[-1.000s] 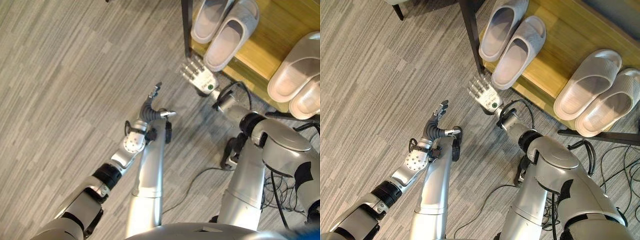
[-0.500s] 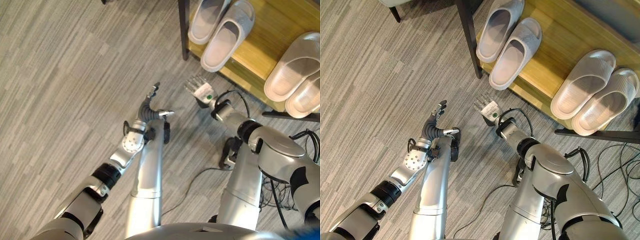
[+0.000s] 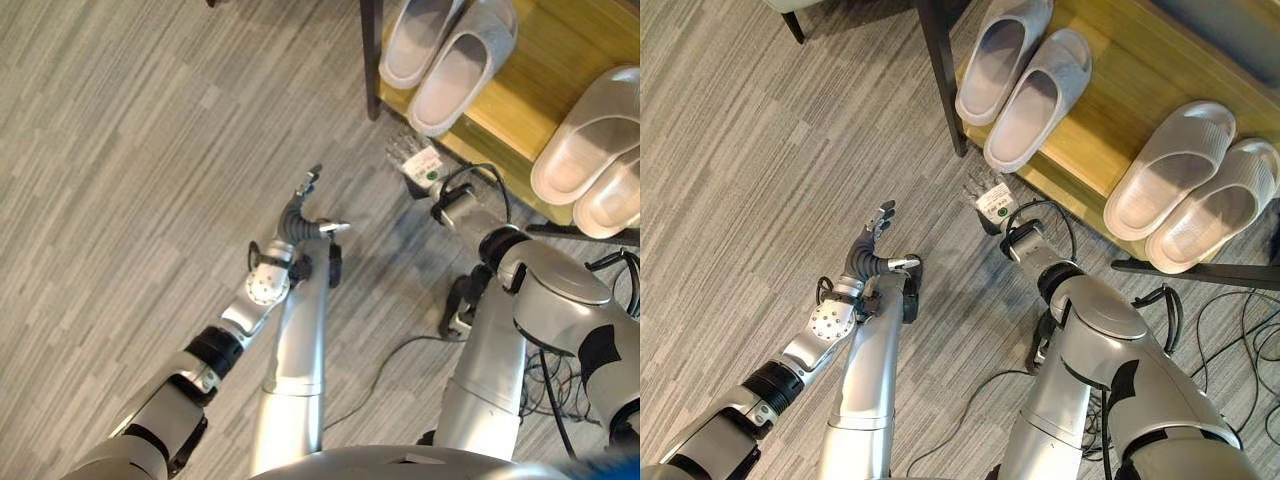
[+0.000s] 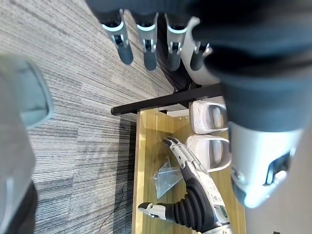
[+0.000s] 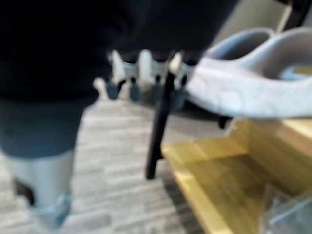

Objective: Arrange the slippers neatly on the shoe rack.

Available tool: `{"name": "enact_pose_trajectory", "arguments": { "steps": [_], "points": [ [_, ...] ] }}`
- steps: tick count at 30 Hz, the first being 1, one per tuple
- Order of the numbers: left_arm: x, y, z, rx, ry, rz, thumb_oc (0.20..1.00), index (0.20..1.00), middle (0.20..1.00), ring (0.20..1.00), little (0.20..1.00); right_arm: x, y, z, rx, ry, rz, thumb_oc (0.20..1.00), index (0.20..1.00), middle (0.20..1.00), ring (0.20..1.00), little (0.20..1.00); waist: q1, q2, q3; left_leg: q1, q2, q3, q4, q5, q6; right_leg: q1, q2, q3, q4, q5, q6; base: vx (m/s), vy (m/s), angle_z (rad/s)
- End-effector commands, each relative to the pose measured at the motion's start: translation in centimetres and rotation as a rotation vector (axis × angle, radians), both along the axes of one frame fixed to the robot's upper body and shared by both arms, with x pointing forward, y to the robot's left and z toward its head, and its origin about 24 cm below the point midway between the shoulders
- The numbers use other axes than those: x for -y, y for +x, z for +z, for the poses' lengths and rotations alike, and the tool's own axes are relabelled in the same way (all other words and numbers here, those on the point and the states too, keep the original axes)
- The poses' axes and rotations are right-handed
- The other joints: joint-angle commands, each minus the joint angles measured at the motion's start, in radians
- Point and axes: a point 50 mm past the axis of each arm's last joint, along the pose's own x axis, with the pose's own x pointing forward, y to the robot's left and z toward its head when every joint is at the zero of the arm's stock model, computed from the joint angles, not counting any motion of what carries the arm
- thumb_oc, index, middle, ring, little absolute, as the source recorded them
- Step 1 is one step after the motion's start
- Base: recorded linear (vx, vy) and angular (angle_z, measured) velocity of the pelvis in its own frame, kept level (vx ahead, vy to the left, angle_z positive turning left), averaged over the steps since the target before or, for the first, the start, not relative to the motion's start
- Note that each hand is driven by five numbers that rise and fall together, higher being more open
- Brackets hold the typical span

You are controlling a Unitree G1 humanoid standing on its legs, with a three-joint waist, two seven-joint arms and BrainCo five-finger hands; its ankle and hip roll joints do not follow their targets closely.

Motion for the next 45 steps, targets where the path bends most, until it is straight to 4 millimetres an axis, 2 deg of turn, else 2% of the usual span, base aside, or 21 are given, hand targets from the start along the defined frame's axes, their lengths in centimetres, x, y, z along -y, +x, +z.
{"name": "enact_pose_trajectory", "arguments": {
  "steps": [1, 11, 15, 19, 20, 25, 30, 33, 34, 35, 39, 40, 41, 45],
  "points": [
    [-0.6, -2.4, -5.2, -0.183, 0.108, -0.020, 1.000, 1.000, 1.000, 1.000, 1.000, 0.0, 1.1, 4.8, 0.162, 0.094, -0.044, 1.000, 1.000, 1.000, 1.000, 1.000, 0.021, -0.020, 0.037, 0.053, 0.054, -0.017, -0.062, -0.050, -0.084, -0.039, 0.019, 0.056, -0.069, 0.292, -0.024, 0.00, 0.000, 0.00],
    [-0.8, -2.5, -5.3, -0.186, 0.112, -0.016, 1.000, 1.000, 1.000, 1.000, 1.000, 1.2, 1.4, 6.4, 0.222, 0.078, -0.092, 1.000, 1.000, 1.000, 1.000, 1.000, 0.029, -0.023, 0.032, 0.053, 0.048, -0.012, -0.082, -0.043, -0.087, -0.039, 0.019, 0.056, -0.084, 0.298, -0.022, 0.00, 0.000, 0.00],
    [-0.9, -2.5, -5.4, -0.193, 0.117, -0.012, 1.000, 1.000, 1.000, 1.000, 1.000, 0.9, 1.4, 6.7, 0.234, 0.084, -0.072, 1.000, 1.000, 1.000, 1.000, 1.000, 0.029, -0.026, 0.028, 0.053, 0.049, -0.013, -0.080, -0.041, -0.088, -0.039, 0.021, 0.056, -0.082, 0.299, -0.023, 0.00, 0.000, 0.00],
    [-1.3, -2.3, -5.4, -0.202, 0.107, 0.014, 1.000, 1.000, 1.000, 1.000, 1.000, -1.3, 1.0, 7.1, 0.243, 0.094, 0.043, 1.000, 1.000, 1.000, 1.000, 1.000, 0.027, -0.026, 0.022, 0.053, 0.047, -0.019, -0.078, -0.038, -0.089, -0.039, 0.024, 0.054, -0.085, 0.296, -0.024, 0.00, 0.000, 0.00],
    [-1.4, -2.3, -5.4, -0.203, 0.107, 0.025, 1.000, 1.000, 1.000, 1.000, 1.000, -2.8, 0.6, 6.7, 0.233, 0.099, 0.114, 1.000, 1.000, 1.000, 1.000, 1.000, 0.026, -0.028, 0.016, 0.053, 0.048, -0.022, -0.078, -0.040, -0.087, -0.039, 0.027, 0.054, -0.085, 0.295, -0.024, 0.00, 0.000, 0.00],
    [-1.5, -2.0, -5.1, -0.199, 0.080, 0.055, 1.000, 1.000, 1.000, 1.000, 1.000, -6.7, -1.3, 6.0, 0.224, 0.182, 0.342, 1.000, 1.000, 1.000, 1.000, 1.000, 0.017, -0.035, 0.003, 0.053, 0.057, -0.023, -0.100, -0.029, -0.090, -0.038, 0.031, 0.044, -0.109, 0.297, -0.026, -0.02, -0.001, 0.00],
    [-1.3, -2.2, -5.1, -0.198, 0.057, 0.065, 1.000, 1.000, 1.000, 1.000, 1.000, -7.5, -3.1, 4.3, 0.200, 0.265, 0.453, 1.000, 1.000, 1.000, 1.000, 1.000, 0.007, -0.043, -0.023, 0.054, 0.067, -0.024, -0.150, -0.007, -0.090, -0.030, 0.035, 0.023, -0.159, 0.309, -0.023, -0.07, -0.004, 0.00],
    [-0.4, -2.7, -5.4, -0.208, 0.015, 0.061, 1.000, 1.000, 1.000, 1.000, 1.000, -6.5, -5.1, -0.1, 0.089, 0.424, 0.441, 1.000, 1.000, 1.000, 1.000, 1.000, -0.001, -0.053, -0.029, 0.126, 0.080, -0.017, -0.252, 0.029, -0.096, 0.058, 0.038, -0.017, -0.261, 0.323, -0.025, -0.14, -0.005, 0.00],
    [-0.3, -2.8, -5.5, -0.211, 0.016, 0.060, 1.000, 1.000, 1.000, 1.000, 1.000, -6.5, -5.1, -0.3, 0.086, 0.425, 0.440, 1.000, 1.000, 1.000, 1.000, 1.000, 0.000, -0.051, -0.029, 0.135, 0.080, -0.018, -0.260, 0.032, -0.096, 0.067, 0.038, -0.020, -0.268, 0.326, -0.025, -0.15, -0.012, 0.01],
    [0.3, -2.9, -5.7, -0.225, -0.018, 0.053, 1.000, 1.000, 1.000, 1.000, 1.000, -5.4, -6.3, -3.5, 0.005, 0.474, 0.395, 1.000, 1.000, 1.000, 1.000, 1.000, -0.001, -0.060, -0.040, 0.213, 0.094, -0.015, -0.358, 0.058, -0.093, 0.133, 0.044, -0.047, -0.334, 0.331, -0.022, -0.14, -0.008, -0.04],
    [1.8, -3.7, -6.5, -0.264, -0.032, -0.010, 1.000, 1.000, 1.000, 1.000, 1.000, -2.6, -9.3, -9.6, -0.173, 0.556, 0.276, 1.000, 1.000, 1.000, 1.000, 1.000, -0.009, -0.068, -0.064, 0.398, 0.118, -0.014, -0.560, 0.111, -0.090, 0.311, 0.063, -0.104, -0.505, 0.347, -0.020, -0.13, -0.017, 0.03],
    [1.9, -3.8, -6.6, -0.268, -0.031, -0.013, 1.000, 1.000, 1.000, 1.000, 1.000, -2.5, -9.4, -9.7, -0.176, 0.558, 0.273, 1.000, 1.000, 1.000, 1.000, 1.000, -0.006, -0.066, -0.061, 0.411, 0.119, -0.014, -0.571, 0.116, -0.090, 0.324, 0.064, -0.108, -0.515, 0.350, -0.020, -0.17, 0.011, -0.08],
    [2.2, -4.0, -7.0, -0.287, -0.025, -0.030, 1.000, 1.000, 1.000, 1.000, 1.000, -0.8, -11.0, -11.7, -0.256, 0.578, 0.229, 1.000, 1.000, 1.000, 1.000, 1.000, -0.008, -0.063, -0.062, 0.513, 0.134, -0.018, -0.681, 0.174, -0.090, 0.414, 0.076, -0.131, -0.611, 0.387, -0.020, -0.16, 0.011, -0.17],
    [1.9, -5.4, -8.5, -0.360, -0.067, -0.045, 1.000, 1.000, 1.000, 1.000, 1.000, 3.3, -14.8, -16.8, -0.417, 0.604, 0.032, 1.000, 1.000, 1.000, 1.000, 1.000, -0.009, -0.050, -0.078, 0.749, 0.153, 0.006, -0.896, 0.235, -0.097, 0.665, 0.100, -0.183, -0.798, 0.404, -0.026, -0.04, -0.004, -0.06]
  ]
}}
